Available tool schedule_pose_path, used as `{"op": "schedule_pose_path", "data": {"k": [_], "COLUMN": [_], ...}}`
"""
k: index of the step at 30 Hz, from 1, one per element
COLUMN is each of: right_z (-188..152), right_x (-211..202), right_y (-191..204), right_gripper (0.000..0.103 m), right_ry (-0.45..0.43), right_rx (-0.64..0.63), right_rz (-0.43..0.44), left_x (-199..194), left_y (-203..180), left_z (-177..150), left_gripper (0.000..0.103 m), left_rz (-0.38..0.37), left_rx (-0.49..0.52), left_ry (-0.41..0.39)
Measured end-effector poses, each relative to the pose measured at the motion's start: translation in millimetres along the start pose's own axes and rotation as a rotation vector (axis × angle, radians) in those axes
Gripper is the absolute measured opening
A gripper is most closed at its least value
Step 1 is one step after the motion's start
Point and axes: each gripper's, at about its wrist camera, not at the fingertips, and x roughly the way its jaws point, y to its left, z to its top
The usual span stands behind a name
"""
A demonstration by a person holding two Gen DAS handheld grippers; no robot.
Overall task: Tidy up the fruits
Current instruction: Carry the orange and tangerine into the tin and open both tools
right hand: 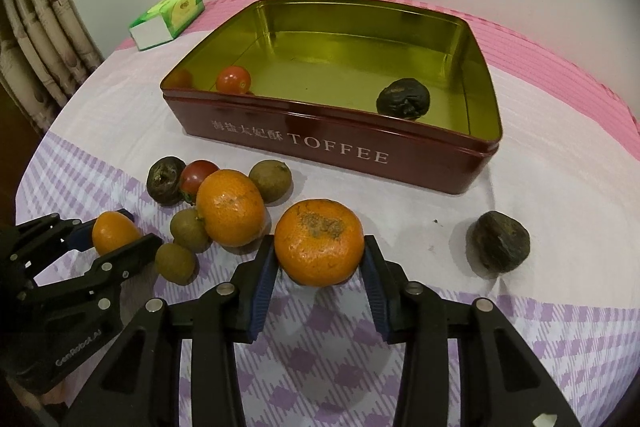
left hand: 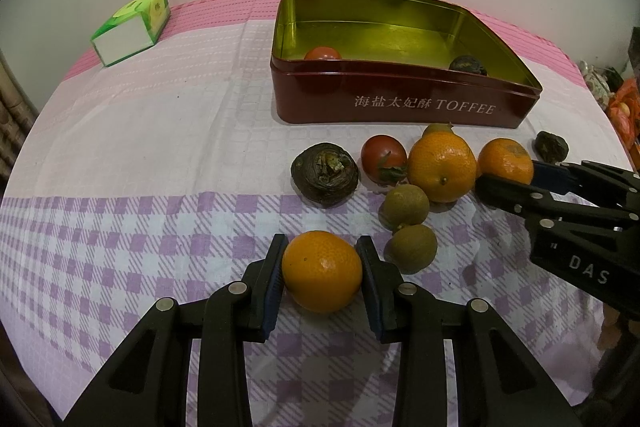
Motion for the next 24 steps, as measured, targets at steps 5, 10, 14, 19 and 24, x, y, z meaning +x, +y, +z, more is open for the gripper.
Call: {"op": "schedule_pose_path", "data": {"k": [5,10,14,19,24], "right_z": [-1,-4,-5,-4,-3], "right_x": [-5,-11,-16,-21,-26], "right_y": [-3,-6,-8,-8,-8], "right_gripper": [0.038,0.038,0.038,0.038,0.038], "right_ry": [-0.006,-0.012,-0.021,-0.029,-0.036], "right_rx": [0.007,0.015,0.019,0.020,0.022], "right_rz": [-0.006,-0.005,-0.001,-0.003,-0.001], "left_x": [0,0,0,-2,-9], "left_y": [0,1,1,0,-1], "left_z": [0,0,1,1,4], "left_gripper": [0.036,0.036,0.036,0.036,0.036], "left_rz": [0.002,0.001,0.001,0.006,0.003], "left_rx": [-0.003,-0.003,-0.003,0.000,0.006], "left_ry": [0.002,0.004,0.005,-0.006,-0.027]}}
